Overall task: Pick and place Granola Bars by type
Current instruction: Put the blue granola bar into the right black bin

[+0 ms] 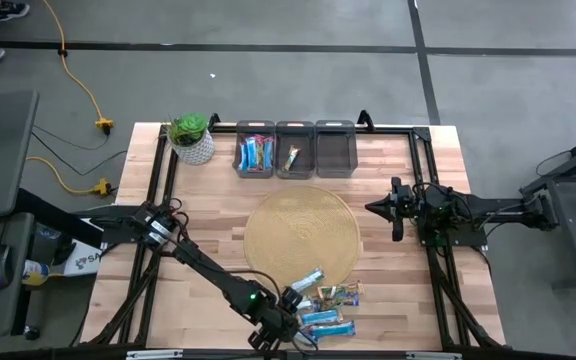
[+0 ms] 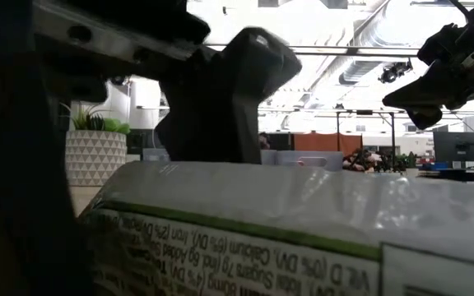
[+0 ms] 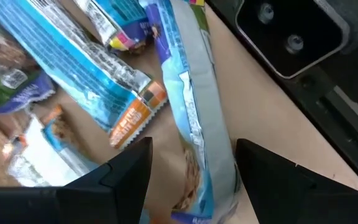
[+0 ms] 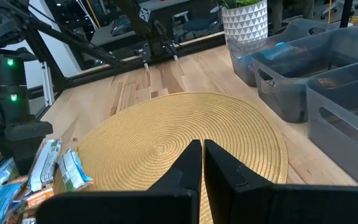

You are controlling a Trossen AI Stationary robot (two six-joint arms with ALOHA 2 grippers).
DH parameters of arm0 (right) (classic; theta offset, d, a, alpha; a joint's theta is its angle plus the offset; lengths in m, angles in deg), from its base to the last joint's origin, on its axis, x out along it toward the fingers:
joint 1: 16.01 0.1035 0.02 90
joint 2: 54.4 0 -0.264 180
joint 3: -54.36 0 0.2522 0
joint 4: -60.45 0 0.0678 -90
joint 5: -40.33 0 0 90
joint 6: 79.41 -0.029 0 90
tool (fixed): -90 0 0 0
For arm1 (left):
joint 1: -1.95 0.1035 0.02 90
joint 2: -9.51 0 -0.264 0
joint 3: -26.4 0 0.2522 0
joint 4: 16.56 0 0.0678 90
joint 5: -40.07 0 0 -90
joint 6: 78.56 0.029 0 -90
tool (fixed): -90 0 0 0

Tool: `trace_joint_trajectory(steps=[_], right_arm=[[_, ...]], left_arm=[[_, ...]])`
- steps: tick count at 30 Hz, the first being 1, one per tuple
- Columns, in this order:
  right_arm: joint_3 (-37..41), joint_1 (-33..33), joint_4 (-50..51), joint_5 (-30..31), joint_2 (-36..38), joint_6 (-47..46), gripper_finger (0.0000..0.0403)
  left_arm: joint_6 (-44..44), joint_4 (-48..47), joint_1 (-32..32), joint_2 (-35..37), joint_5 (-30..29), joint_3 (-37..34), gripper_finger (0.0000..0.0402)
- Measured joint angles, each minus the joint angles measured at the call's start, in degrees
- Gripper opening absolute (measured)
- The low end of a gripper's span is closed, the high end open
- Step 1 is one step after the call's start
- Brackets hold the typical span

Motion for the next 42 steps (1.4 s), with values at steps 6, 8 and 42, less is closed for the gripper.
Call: trace_joint_trajectory(steps=[6, 8, 42], right_arm=[[0.00, 0.00, -0.01, 0.01, 0.00, 0.01, 0.0000], [0.00, 0.01, -0.03, 0.00, 0.00, -0.01, 0.0000], [0.11, 0.02, -0.03, 0.01, 0.00, -0.01, 0.0000]], left_arm=[[-0.64, -0.13, 0.00, -0.05, -1.26, 0.00, 0.0229], [-0.64, -0.12, -0.04, -0.05, -1.93, 0.00, 0.0224], [-2.88, -12.51, 0.08, -0.27, -3.59, 14.34, 0.0048]])
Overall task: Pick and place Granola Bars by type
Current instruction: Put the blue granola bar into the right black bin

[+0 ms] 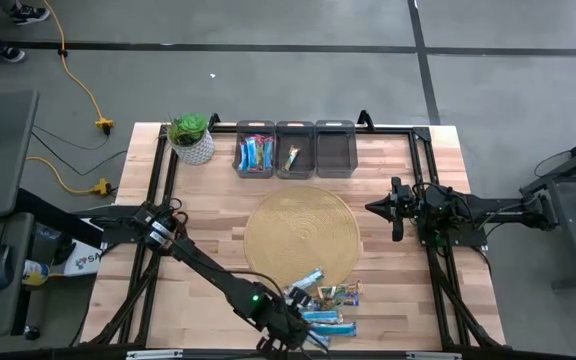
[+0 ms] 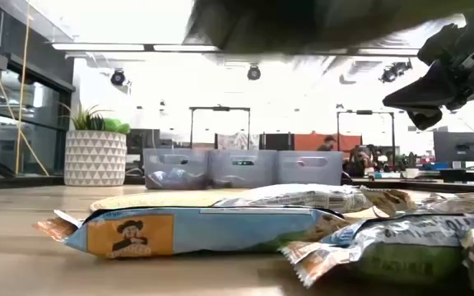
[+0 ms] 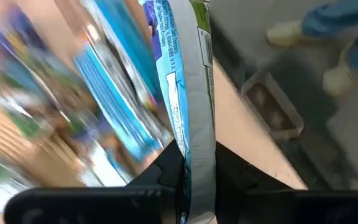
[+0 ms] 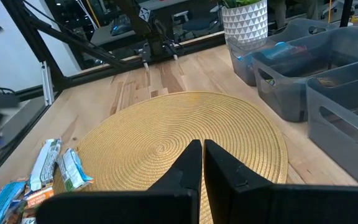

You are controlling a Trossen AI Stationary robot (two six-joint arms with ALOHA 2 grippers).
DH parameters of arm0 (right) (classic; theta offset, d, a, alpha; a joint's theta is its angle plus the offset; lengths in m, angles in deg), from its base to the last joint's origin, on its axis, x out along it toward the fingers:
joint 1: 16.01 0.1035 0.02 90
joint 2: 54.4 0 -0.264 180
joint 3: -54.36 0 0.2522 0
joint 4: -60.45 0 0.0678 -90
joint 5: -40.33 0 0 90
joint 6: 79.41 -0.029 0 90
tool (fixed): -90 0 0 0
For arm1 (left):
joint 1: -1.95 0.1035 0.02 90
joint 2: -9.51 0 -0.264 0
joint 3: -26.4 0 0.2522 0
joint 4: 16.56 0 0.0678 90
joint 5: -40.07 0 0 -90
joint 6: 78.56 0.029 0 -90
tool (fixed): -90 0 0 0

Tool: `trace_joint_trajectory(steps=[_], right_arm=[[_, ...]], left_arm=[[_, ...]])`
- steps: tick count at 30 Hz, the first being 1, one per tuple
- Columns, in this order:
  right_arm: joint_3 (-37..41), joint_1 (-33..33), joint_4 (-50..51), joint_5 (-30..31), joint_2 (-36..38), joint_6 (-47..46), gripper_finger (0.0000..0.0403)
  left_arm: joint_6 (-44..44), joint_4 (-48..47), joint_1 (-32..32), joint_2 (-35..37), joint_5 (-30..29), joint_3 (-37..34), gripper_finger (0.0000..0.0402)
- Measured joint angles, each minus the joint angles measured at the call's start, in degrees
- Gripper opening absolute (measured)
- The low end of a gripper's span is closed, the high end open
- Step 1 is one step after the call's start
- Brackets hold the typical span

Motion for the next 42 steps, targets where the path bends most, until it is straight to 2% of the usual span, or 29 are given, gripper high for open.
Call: trace_joint_trajectory(steps=[7, 11, 14, 17, 21, 24, 28, 33, 39, 42], right_arm=[[0.00, 0.00, -0.02, -0.01, 0.00, 0.02, 0.0000], [0.00, -0.02, -0.01, 0.00, 0.00, 0.01, 0.0000], [0.00, -0.01, 0.00, 0.00, 0.00, 0.01, 0.0000], [0.00, -0.02, 0.00, 0.00, 0.00, 0.02, 0.0000], [0.00, -0.02, -0.10, 0.00, 0.00, 0.01, 0.0000], [0.00, 0.00, -0.15, 0.00, 0.04, 0.02, 0.0000], [0.00, -0.02, 0.00, 0.00, 0.08, 0.00, 0.0000], [0.00, -0.01, -0.01, -0.02, 0.07, 0.01, 0.0000], [0.00, 0.00, 0.00, -0.01, 0.07, 0.01, 0.0000], [0.00, -0.01, -0.02, -0.01, 0.07, 0.01, 0.0000]], left_arm=[[3.95, -4.00, 3.41, 0.08, -0.43, 13.19, 0.0047], [4.69, -5.32, 7.69, 0.11, 5.48, 20.72, 0.0047], [4.80, -5.13, 11.60, 0.12, 14.66, 25.89, 0.0047], [2.81, -2.94, 16.16, 0.26, 28.05, 29.48, 0.0047], [-5.99, 8.60, 22.59, 1.20, 49.06, 28.65, 0.0047], [-13.58, 19.62, 26.40, 1.60, 57.72, 28.74, 0.0047], [-20.70, 31.51, 30.74, 1.57, 58.99, 28.72, 0.0047], [-27.19, 42.82, 36.36, 1.55, 54.81, 28.72, 0.0047], [-29.28, 46.35, 41.54, 1.55, 50.67, 28.72, 0.0047], [-29.32, 45.56, 43.98, 1.51, 45.94, 28.72, 0.0047]])
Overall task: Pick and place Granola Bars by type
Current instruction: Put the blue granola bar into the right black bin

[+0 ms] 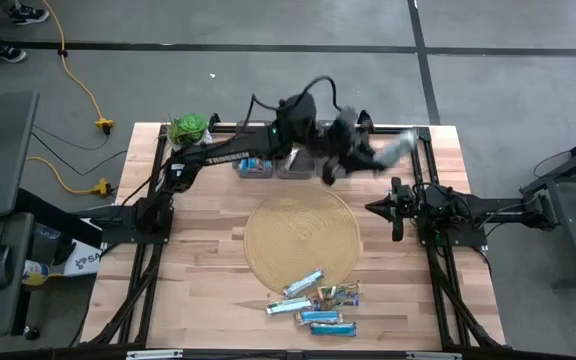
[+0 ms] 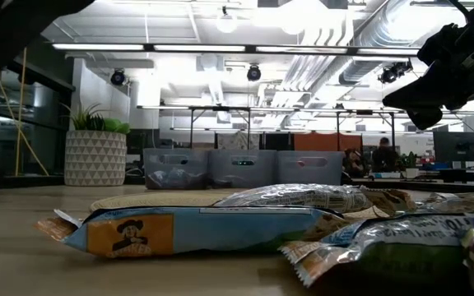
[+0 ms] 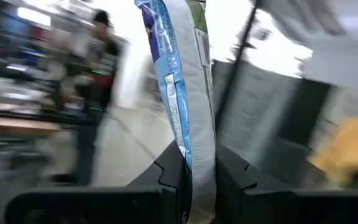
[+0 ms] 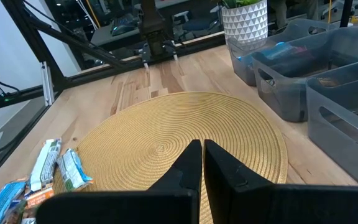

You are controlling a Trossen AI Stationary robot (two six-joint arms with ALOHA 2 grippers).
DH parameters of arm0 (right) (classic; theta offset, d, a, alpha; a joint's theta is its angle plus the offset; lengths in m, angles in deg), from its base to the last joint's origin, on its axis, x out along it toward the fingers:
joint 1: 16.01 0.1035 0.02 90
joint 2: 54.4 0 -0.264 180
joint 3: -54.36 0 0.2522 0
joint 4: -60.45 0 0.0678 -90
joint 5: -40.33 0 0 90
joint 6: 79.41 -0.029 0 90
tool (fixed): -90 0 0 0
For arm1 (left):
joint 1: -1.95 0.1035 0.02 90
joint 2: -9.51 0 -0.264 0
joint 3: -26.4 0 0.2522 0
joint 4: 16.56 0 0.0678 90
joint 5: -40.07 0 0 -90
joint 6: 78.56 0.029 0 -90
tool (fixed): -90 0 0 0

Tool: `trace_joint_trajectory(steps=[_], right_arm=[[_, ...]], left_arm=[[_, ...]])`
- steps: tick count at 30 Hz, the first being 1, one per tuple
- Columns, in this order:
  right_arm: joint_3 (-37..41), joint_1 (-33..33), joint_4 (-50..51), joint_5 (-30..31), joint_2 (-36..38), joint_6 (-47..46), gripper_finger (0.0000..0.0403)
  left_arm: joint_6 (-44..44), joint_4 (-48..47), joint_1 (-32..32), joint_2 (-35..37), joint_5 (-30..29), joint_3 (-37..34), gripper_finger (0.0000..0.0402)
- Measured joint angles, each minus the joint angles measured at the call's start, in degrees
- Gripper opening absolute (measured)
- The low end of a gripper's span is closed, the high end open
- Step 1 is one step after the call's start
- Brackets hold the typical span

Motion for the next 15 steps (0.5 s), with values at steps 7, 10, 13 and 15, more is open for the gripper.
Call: trace_joint_trajectory(steps=[7, 10, 13, 15], right_arm=[[0.00, -0.01, 0.00, 0.01, 0.00, 0.01, 0.0000], [0.00, 0.00, 0.00, 0.01, 0.00, 0.01, 0.0000], [-0.02, 0.01, 0.00, -0.01, 0.00, -0.01, 0.0000], [-0.01, 0.01, 0.00, 0.01, 0.00, 0.01, 0.0000]], left_arm=[[0.39, -7.65, 5.43, 0.00, -24.84, 0.00, 0.0047], [0.27, -14.91, 7.37, 0.00, -37.93, 0.00, 0.0047], [-0.94, -21.24, 8.94, -0.57, -48.54, 0.00, 0.0047], [-3.08, -25.31, 10.09, -1.21, -52.25, 0.00, 0.0047]])
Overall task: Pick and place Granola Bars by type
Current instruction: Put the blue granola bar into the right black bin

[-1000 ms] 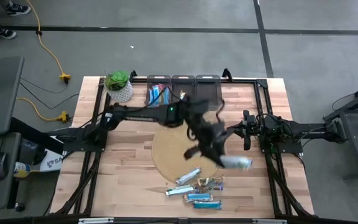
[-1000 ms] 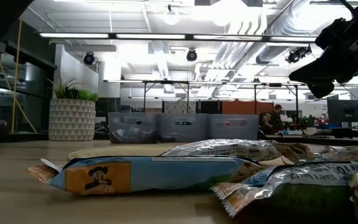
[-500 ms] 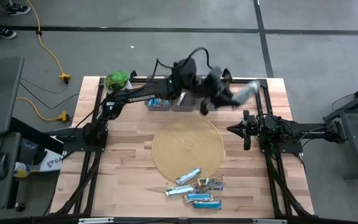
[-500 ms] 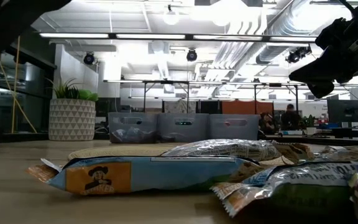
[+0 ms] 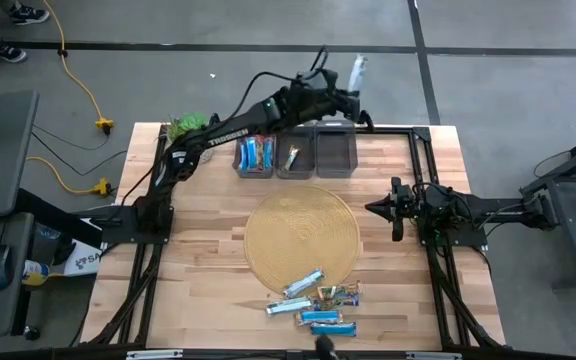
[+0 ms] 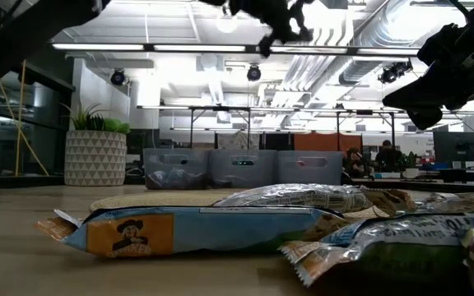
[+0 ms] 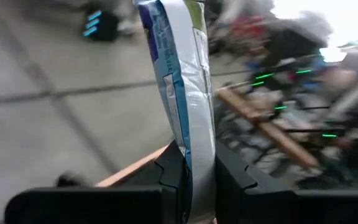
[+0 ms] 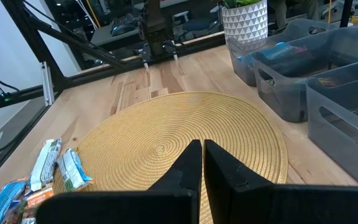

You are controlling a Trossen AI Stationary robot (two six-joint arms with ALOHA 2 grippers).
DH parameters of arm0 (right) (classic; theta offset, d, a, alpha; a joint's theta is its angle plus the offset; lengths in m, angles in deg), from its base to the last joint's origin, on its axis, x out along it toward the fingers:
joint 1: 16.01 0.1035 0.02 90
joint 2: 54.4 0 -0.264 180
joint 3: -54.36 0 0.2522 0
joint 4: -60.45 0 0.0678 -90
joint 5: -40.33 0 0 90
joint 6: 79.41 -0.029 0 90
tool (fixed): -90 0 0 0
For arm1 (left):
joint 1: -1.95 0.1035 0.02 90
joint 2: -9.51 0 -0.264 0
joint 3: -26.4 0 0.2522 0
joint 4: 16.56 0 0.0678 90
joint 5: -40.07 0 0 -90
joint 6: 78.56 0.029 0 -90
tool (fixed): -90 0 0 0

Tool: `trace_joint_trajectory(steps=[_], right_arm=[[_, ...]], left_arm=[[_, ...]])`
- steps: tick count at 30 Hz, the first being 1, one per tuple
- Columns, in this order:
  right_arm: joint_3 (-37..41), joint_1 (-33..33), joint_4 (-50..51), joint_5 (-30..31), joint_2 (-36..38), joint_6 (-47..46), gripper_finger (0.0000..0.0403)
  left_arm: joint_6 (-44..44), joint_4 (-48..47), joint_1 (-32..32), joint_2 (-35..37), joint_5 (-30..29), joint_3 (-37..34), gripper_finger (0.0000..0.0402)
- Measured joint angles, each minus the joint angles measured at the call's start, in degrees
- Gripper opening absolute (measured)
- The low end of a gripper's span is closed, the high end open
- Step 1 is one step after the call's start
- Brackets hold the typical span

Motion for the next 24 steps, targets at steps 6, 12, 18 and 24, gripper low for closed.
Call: trace_joint_trajectory(steps=[6, 12, 18, 24], right_arm=[[-0.01, 0.01, 0.01, -0.02, 0.00, -0.01, 0.0000], [-0.04, 0.01, 0.01, 0.00, 0.00, 0.00, 0.0000], [-0.08, 0.01, 0.02, -0.02, 0.00, -0.01, 0.0000], [-0.08, 0.01, 0.00, -0.01, 0.00, -0.02, 0.0000]], left_arm=[[-7.58, -5.02, 2.91, -4.98, -0.15, -0.05, 0.0047], [-14.25, -10.68, 4.04, -9.53, 1.53, -0.11, 0.0047], [-16.40, -24.36, 3.61, -10.27, 0.67, -0.08, 0.0047], [-17.94, -28.78, 1.83, -10.27, -2.60, -0.08, 0.0047]])
